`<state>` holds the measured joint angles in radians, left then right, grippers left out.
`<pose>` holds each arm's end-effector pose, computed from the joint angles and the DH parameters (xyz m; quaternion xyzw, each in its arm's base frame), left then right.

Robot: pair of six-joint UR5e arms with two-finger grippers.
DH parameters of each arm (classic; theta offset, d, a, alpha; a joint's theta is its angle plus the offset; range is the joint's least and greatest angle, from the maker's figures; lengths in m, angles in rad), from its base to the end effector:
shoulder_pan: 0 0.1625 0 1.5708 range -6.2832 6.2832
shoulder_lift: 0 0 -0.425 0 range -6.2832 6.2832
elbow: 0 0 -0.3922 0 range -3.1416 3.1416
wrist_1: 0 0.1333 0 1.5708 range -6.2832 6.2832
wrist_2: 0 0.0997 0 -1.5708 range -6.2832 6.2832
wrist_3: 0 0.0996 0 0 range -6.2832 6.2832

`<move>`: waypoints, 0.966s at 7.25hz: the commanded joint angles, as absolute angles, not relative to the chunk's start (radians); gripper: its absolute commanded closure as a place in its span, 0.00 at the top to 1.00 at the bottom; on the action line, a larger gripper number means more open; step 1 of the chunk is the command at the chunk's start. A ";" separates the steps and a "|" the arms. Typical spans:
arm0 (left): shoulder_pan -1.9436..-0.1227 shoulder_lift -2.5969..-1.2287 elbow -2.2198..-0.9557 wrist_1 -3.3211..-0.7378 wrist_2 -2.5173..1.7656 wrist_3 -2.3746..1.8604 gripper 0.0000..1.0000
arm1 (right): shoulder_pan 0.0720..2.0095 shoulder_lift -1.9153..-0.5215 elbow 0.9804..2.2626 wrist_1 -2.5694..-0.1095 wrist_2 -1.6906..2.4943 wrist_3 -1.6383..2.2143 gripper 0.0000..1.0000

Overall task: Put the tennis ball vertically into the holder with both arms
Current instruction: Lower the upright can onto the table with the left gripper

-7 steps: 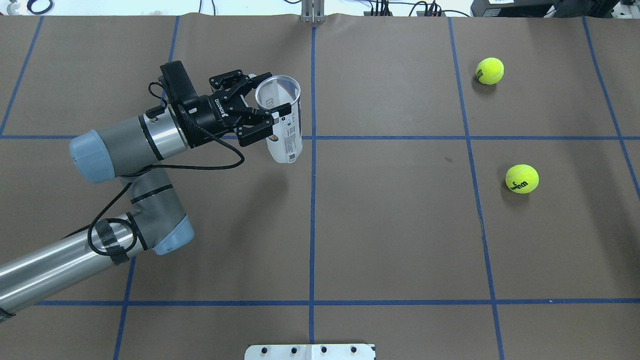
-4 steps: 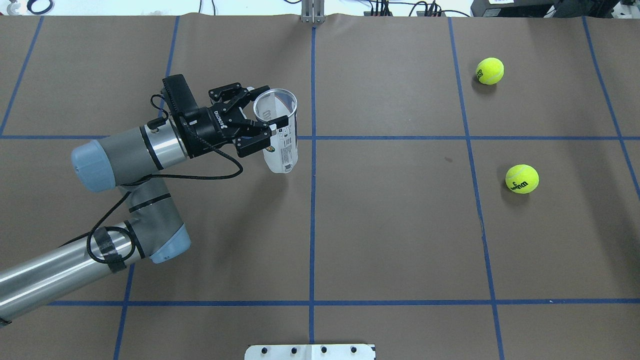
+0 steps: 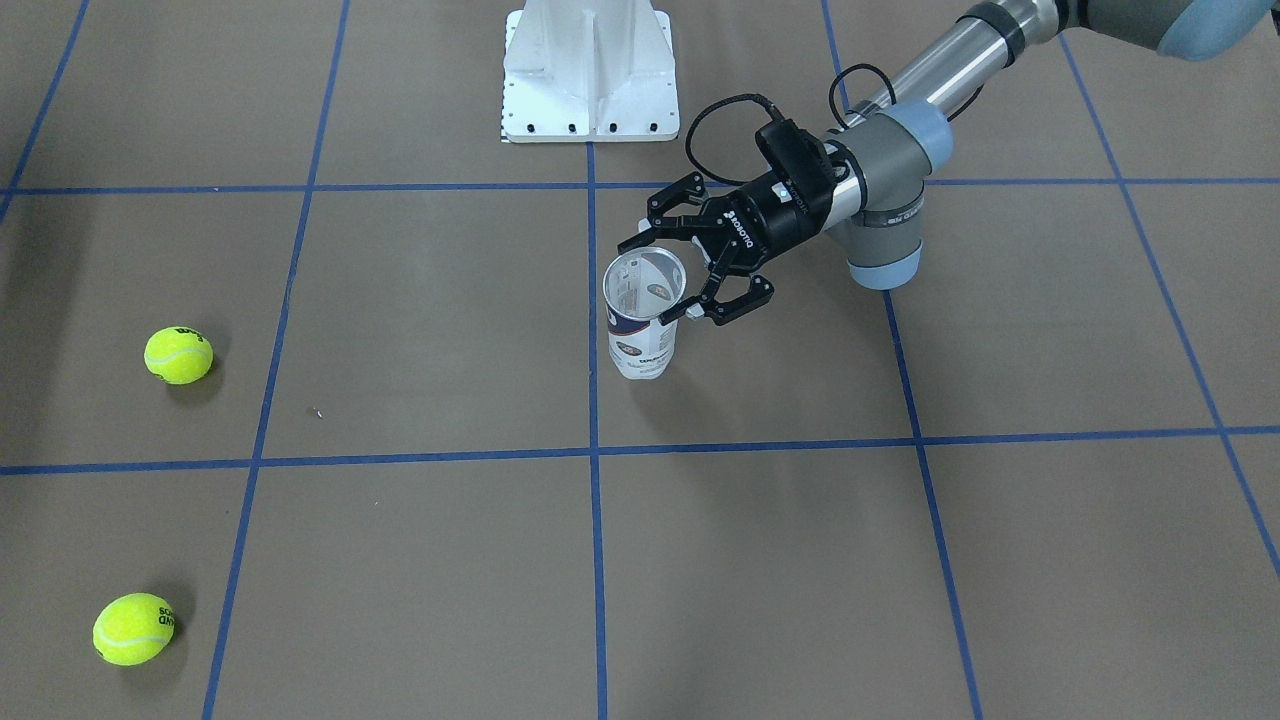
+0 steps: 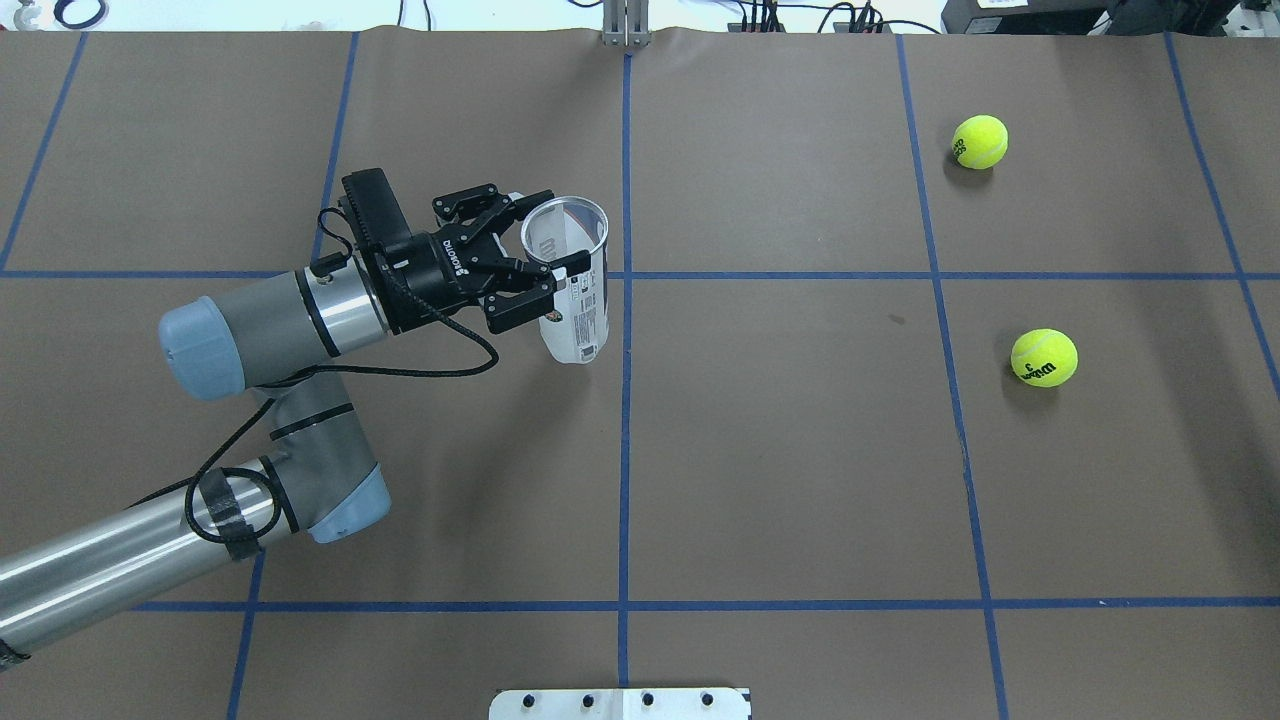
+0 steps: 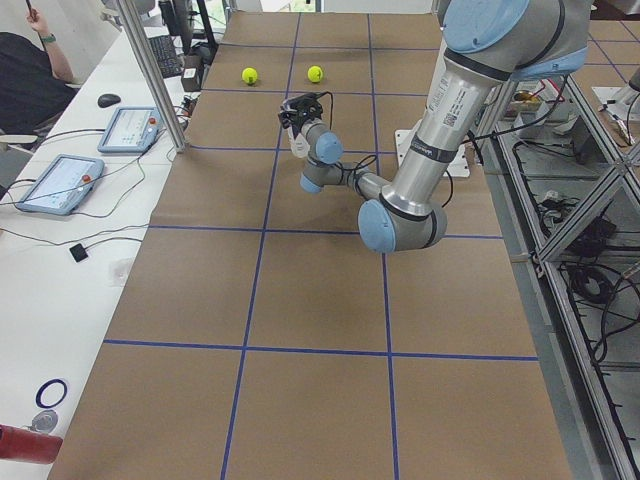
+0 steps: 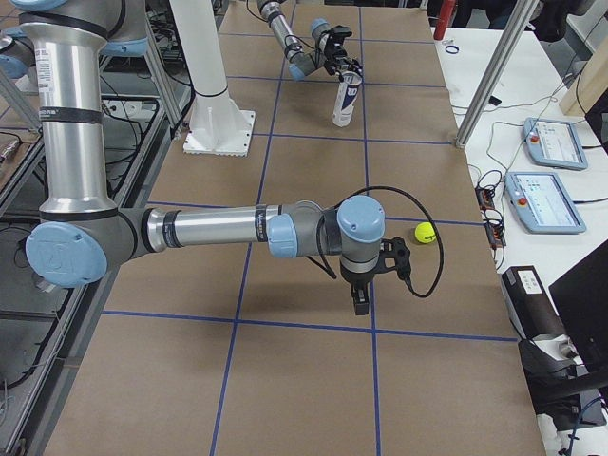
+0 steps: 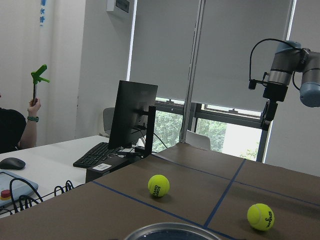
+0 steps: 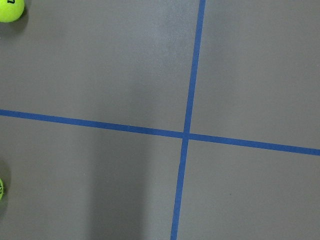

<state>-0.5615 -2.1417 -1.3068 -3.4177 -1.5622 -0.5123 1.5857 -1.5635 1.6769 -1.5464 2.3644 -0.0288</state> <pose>0.4634 -0.4500 0.2635 0.6391 0.6056 0.1129 0.4604 0.0698 -0.5001 0.5986 0.0719 -0.3841 -0.0330 0.9199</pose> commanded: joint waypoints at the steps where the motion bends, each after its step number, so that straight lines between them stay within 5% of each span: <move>1: -0.531 -2.140 -1.278 -3.464 -1.517 -0.512 0.62 | 1.586 -1.563 1.677 -1.546 2.364 -0.029 0.99; 7: -0.529 -2.140 -1.269 -3.464 -1.517 -0.511 0.62 | 1.585 -1.563 1.675 -1.546 2.364 -0.029 0.99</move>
